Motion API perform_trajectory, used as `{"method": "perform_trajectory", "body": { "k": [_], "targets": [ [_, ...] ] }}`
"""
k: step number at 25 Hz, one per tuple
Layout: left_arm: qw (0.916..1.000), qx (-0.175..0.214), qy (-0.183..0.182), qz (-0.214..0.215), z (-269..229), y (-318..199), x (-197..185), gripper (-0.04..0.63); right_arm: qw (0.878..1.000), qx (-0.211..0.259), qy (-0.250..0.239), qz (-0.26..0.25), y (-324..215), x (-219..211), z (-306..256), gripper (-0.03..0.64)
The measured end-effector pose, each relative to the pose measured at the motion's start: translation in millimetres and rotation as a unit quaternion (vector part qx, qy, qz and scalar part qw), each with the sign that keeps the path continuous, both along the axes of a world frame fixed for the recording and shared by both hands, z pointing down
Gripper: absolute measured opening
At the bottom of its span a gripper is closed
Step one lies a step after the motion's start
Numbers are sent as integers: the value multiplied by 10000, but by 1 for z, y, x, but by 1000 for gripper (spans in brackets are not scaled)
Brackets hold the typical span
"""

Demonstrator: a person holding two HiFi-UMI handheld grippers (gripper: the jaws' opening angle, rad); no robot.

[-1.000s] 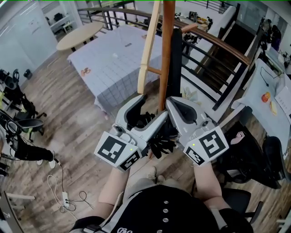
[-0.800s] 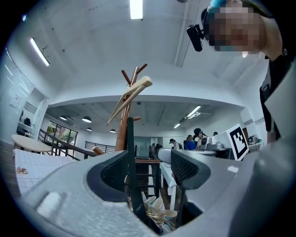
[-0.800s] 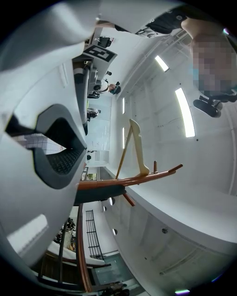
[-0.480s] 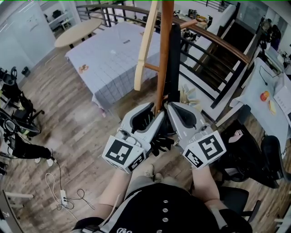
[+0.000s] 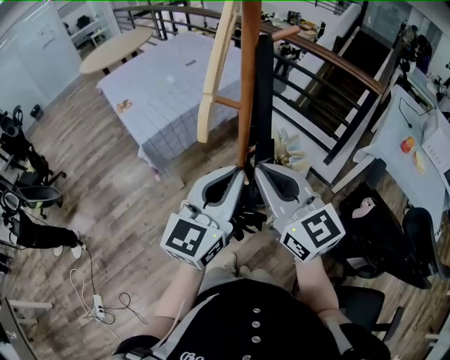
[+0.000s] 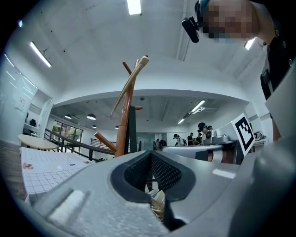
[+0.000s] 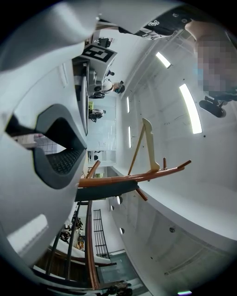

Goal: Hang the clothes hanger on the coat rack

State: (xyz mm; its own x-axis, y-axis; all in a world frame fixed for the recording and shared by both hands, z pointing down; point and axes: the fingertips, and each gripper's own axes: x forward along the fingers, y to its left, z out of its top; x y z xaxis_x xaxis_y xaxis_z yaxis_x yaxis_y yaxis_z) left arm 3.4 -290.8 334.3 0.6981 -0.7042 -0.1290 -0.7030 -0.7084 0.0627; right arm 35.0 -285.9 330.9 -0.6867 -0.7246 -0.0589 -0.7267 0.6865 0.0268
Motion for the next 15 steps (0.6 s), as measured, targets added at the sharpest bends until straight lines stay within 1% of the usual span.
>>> {"method": "perform_trajectory", "body": {
  "k": [5,8,12,15],
  "targets": [
    [9998,-78,86,142,7,-3,-1,2,9998,-48,145,-145,0,-10,8,0],
    [9999,-140,14,73,10,-8,-4,2,9997,-93,170,-132,-2,-11,12,0],
    [9995,-274,-167,-41,20,-15,-5,2,9997,-157,178,-17,-7,-6,15,0],
    [9993,-326,-168,-64,25,-18,-4,2,9996,-199,197,62,-12,-4,18,0]
  ]
}}
